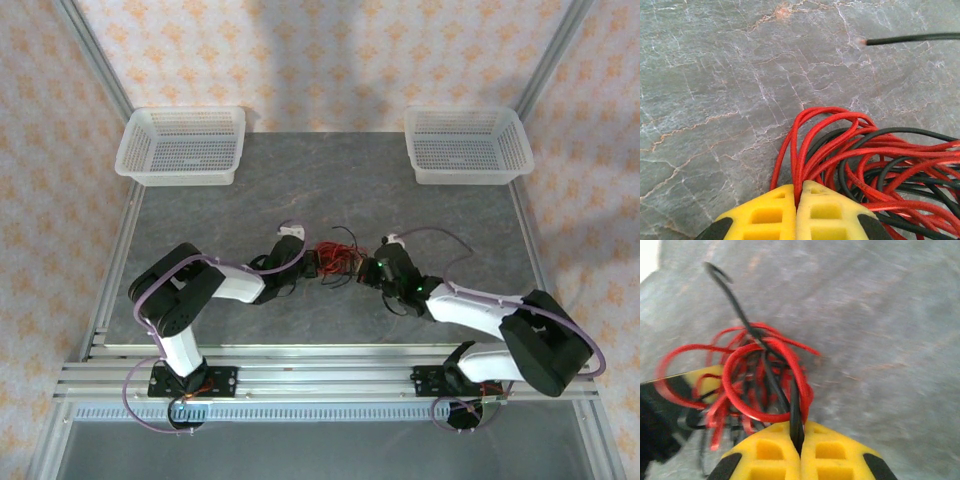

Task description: Untangle the cables

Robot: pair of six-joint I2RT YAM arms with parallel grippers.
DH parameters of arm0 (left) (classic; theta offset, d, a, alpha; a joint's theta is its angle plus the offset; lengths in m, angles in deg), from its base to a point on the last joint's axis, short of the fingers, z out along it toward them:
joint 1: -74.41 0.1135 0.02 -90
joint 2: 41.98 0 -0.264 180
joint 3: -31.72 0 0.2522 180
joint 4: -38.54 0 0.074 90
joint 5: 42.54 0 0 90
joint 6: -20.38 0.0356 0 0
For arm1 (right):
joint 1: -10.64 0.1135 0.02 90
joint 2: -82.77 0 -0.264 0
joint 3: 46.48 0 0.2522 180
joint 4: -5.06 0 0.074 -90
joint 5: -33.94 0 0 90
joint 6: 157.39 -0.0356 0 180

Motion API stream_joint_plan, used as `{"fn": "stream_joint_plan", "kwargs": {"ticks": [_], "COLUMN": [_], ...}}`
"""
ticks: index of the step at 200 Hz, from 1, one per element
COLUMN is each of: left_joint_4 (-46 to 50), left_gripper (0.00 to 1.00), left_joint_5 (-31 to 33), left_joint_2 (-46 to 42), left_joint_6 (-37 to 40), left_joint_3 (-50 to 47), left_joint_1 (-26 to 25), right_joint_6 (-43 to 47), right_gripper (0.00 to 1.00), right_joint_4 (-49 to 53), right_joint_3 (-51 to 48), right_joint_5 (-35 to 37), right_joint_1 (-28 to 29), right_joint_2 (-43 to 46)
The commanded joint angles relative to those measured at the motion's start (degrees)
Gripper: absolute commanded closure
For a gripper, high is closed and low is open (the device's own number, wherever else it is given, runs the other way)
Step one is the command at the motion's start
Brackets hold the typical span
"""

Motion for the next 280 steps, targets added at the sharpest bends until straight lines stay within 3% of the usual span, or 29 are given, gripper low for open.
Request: {"fn": "stream_joint_plan", "kwargs": {"ticks": [1,28,71,85,109,147,170,189,246,280], "left_joint_4": [-0.36,-0.47,1.19,1.29,1.25,0.2,-0.2,0.21,7.57,11.74], "left_gripper": [1.0,1.0,1.0,1.0,1.0,1.0,1.0,1.0,1.0,1.0], "left_joint_5": [1.39,-0.29,0.32,0.5,0.53,0.19,0.35,0.85,7.55,11.13], "left_joint_2": [-0.2,-2.9,-7.64,-8.63,-9.26,-9.56,-10.2,-10.72,-13.76,-16.07], "left_joint_6": [-1.8,-2.38,-3.65,-4.18,-5.02,-6.26,-6.82,-7.01,-6.19,-5.45], "left_joint_3": [-2.44,-3.11,-3.68,-3.86,-3.71,-3.8,-4.12,-4.26,-5.41,-6.63], "left_joint_1": [0.79,0.71,-0.38,-1.02,-2.14,-2.98,-3.24,-3.24,-2.69,-1.02], "right_joint_6": [-5.45,-5.67,-7.61,-8.58,-9.7,-10.51,-9.49,-7.63,-3.12,1.42], "right_gripper": [1.0,0.8,0.31,0.19,0.11,0.09,0.11,0.19,0.81,0.98], "right_joint_4": [8.25,10.76,13.48,13.17,11.61,8.48,8.24,8.31,10.55,13.35], "right_joint_3": [-2.44,-1.0,4.43,5.93,8.18,10.29,10.81,11.21,11.18,9.41], "right_joint_5": [4.5,1.71,-6.08,-7.67,-7.67,-6.25,-4.05,-1.79,5.42,9.89], "right_joint_1": [-1.69,-1.72,-1.33,-0.63,1.79,4.55,5.12,5.08,2.68,-0.06], "right_joint_2": [2.21,4.81,10.73,10.94,8.3,-0.24,-4.72,-8.17,-13.31,-10.97]}}
